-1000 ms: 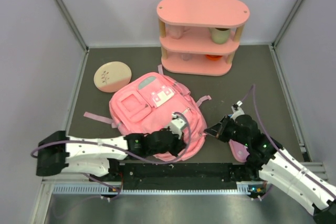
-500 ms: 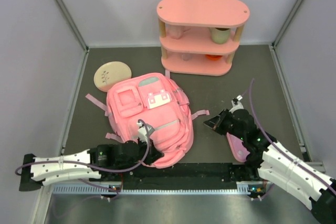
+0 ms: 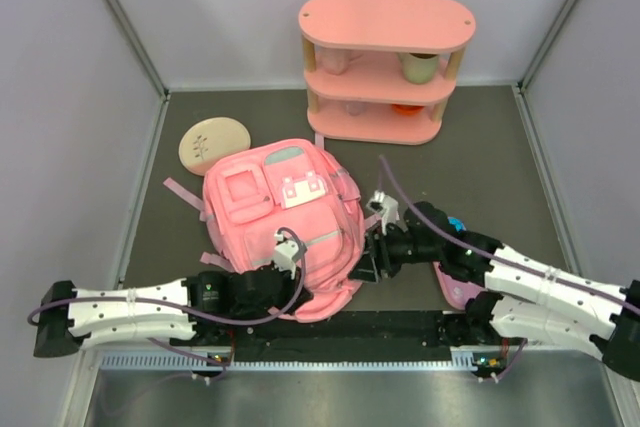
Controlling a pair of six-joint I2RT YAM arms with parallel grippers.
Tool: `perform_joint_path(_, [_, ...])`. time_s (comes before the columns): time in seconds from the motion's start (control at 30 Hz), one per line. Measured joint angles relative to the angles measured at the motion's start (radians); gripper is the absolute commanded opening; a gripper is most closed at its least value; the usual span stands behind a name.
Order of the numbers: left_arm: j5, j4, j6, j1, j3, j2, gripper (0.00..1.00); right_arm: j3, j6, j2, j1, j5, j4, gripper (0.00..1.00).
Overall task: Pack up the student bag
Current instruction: Zip the student bag at the center of the board.
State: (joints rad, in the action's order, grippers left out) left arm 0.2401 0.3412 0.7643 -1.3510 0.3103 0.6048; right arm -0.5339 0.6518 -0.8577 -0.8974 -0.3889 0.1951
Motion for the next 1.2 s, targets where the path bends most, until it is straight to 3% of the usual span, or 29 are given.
perform_joint_path(0.03, [0.0, -0.005, -0.003, 0.0, 0.003, 0.016, 0.0, -0.033, -0.036, -0.033, -0.042, 0.008, 0.022, 0.51])
perform_joint_path(0.27, [0.0, -0.008, -0.008, 0.0, 0.004, -0.009, 0.0, -0.166, -0.19, -0.255, -0.224, 0.091, 0.112, 0.5])
perform_joint_path(0.47, [0.002, 0.022, -0.004, 0.0, -0.01, -0.121, 0.0, -0.207, -0.247, -0.372, -0.267, 0.187, 0.168, 0.49])
perform_joint_path(0.7, [0.011, 0.074, 0.002, 0.0, -0.024, -0.183, 0.0, -0.235, -0.268, -0.44, -0.303, 0.245, 0.157, 0.39])
perform_joint_path(0.77, [0.011, 0.082, 0.005, 0.0, -0.027, -0.183, 0.0, -0.235, -0.268, -0.455, -0.312, 0.264, 0.153, 0.4])
perform_joint_path(0.9, [0.013, 0.085, 0.01, 0.0, -0.029, -0.182, 0.0, -0.259, -0.279, -0.473, -0.315, 0.271, 0.167, 0.52])
perform_joint_path(1.07, [0.014, 0.079, 0.013, 0.0, -0.029, -0.164, 0.0, -0.291, -0.303, -0.473, -0.32, 0.264, 0.192, 0.53])
perform_joint_path(1.17, [0.014, 0.078, 0.016, 0.0, -0.029, -0.159, 0.0, -0.309, -0.305, -0.473, -0.32, 0.261, 0.2, 0.42])
perform_joint_path(1.2, [0.014, 0.077, 0.017, 0.0, -0.03, -0.159, 0.0, -0.314, -0.304, -0.473, -0.32, 0.261, 0.2, 0.32])
